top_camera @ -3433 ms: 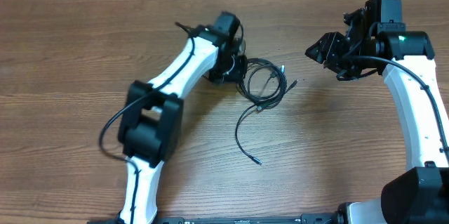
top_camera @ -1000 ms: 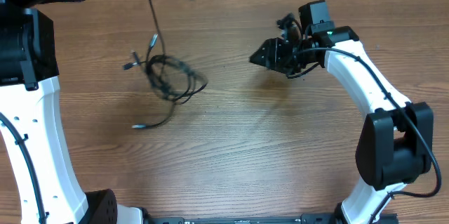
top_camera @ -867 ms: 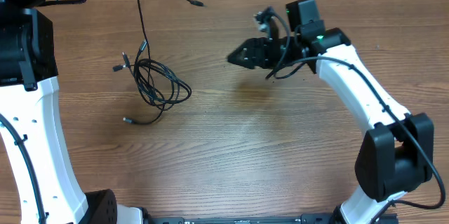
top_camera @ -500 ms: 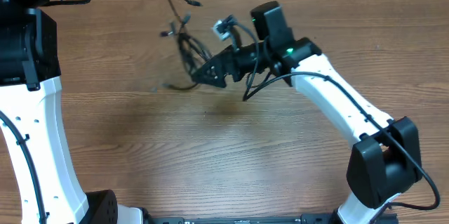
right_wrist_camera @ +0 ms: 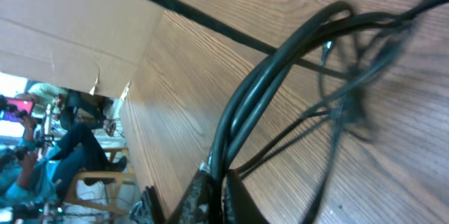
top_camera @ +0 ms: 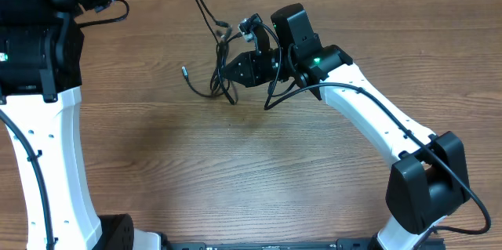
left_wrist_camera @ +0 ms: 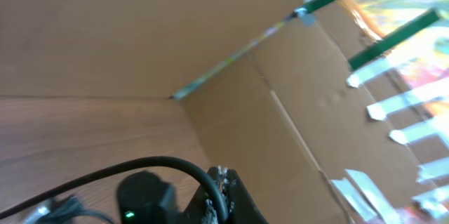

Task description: Untangle cables

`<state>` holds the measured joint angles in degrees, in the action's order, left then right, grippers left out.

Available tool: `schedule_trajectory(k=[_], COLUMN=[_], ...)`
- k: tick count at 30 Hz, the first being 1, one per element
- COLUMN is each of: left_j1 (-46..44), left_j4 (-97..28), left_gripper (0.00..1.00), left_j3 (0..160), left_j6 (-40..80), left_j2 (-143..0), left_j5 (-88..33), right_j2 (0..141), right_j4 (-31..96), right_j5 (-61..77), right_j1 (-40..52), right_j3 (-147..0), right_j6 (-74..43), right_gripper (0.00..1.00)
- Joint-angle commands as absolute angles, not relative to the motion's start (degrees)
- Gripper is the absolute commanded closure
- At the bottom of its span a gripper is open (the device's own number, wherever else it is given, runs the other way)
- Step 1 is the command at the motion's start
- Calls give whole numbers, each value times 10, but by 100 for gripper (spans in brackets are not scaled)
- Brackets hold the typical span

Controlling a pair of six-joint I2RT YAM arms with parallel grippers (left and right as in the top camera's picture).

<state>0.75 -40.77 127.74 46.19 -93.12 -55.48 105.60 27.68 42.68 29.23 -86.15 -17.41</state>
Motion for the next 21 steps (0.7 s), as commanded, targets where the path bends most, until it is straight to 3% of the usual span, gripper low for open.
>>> schedule_trajectory(k=[1,6,10,11,13,14,17,21], left_j1=[7,5,-28,-43,-72,-84,-124,-145], left_j4=[-442,-530,-631,-648,-664,-669,-700,-758], left_gripper=[96,96,96,84,12,0,0,0], left_j3=[1287,1287,1287,1287,1287,1287,1287,1287], left_j6=[380,295,222,203,162,145,109,93], left_j2=[-947,-984,-1021,-1033,-1054,-1061,-1087,-1114], left_j5=[-506,-496,-391,-361,-302,-270,-170,-159], right_j2=[1055,1054,1054,1055,1055,1055,1056,1056], right_j4=[297,370,480,507,530,536,548,556], right_j5=[436,435,357,329,291,279,268,264], right_j1=[287,262,230,219,205,199,181,170], right_j3=[-872,-872,-872,-871,-867,-863,-851,-851], right_j6=[-178,-183,-200,-199,-199,-199,-197,-196], right_gripper=[96,96,96,96,96,96,96,96])
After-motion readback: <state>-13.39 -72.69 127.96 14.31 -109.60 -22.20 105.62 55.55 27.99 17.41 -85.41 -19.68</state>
